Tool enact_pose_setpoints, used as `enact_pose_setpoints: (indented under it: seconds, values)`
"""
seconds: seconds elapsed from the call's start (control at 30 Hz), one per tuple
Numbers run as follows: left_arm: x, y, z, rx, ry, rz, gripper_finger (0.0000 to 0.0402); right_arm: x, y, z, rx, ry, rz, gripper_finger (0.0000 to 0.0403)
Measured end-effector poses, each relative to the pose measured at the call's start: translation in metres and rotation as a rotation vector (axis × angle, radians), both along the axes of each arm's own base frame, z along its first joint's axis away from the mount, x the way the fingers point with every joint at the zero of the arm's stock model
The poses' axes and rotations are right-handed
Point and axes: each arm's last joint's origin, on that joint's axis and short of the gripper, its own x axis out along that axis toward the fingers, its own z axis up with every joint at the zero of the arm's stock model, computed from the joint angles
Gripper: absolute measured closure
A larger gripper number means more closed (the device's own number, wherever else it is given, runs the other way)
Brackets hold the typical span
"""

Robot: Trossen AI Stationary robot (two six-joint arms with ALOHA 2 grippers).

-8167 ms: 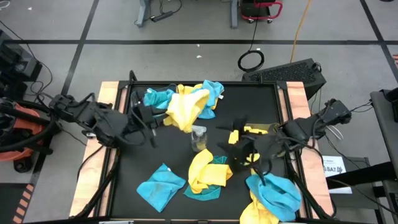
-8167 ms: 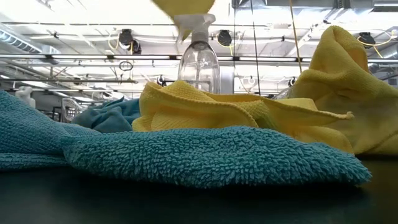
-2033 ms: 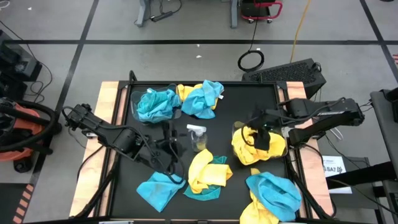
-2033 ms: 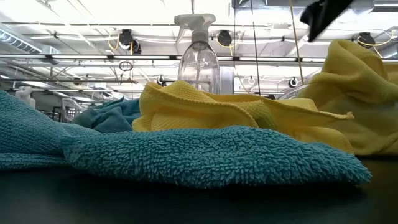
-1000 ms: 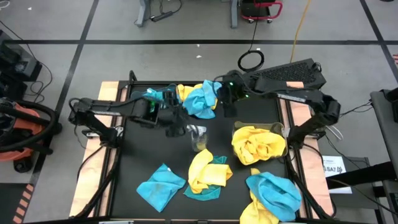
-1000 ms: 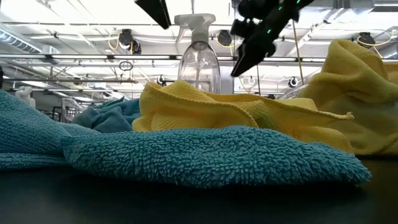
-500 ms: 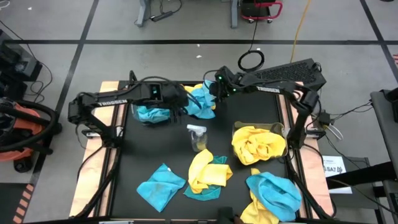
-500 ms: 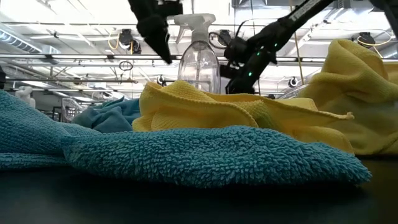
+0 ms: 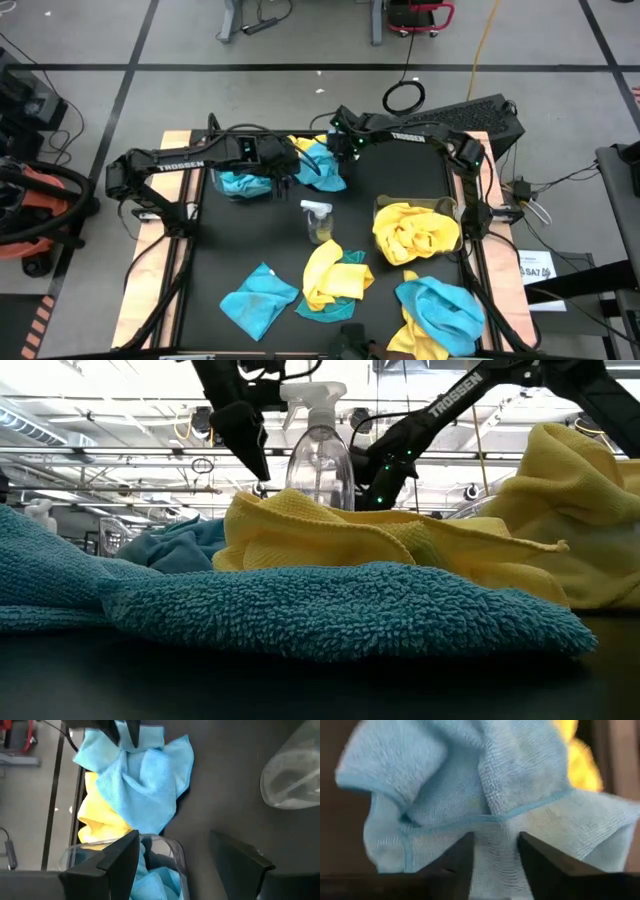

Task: Sort microfiber towel by color & place in baskets
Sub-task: Put the blue microfiber towel into the top transparent bin

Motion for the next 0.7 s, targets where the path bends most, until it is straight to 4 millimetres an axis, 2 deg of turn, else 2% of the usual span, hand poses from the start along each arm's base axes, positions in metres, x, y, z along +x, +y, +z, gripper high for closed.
enact_pose_setpoints:
  seconds: [0.17, 0.33, 0.53, 0.7]
  values:
    - [-0.006, -0.003, 0.002, -0.015, -0.015, 0.015, 0.0157, 0.0, -0.001, -0.007, 0.0, 0.046, 0.018, 0.0376]
    - [-0.01, -0.01, 0.01, -0.022, -0.054, 0.016, 0.0157, -0.001, 0.005, 0.002, -0.045, 0.069, 0.022, 0.0398]
    - [-0.014, -0.013, 0.021, -0.015, -0.119, 0.022, 0.0157, -0.001, 0.03, 0.05, -0.116, -0.026, 0.085, 0.0401]
    - [-0.018, -0.007, 0.03, 0.021, -0.172, 0.031, 0.0157, -0.014, 0.053, 0.106, -0.196, -0.152, 0.125, 0.0402]
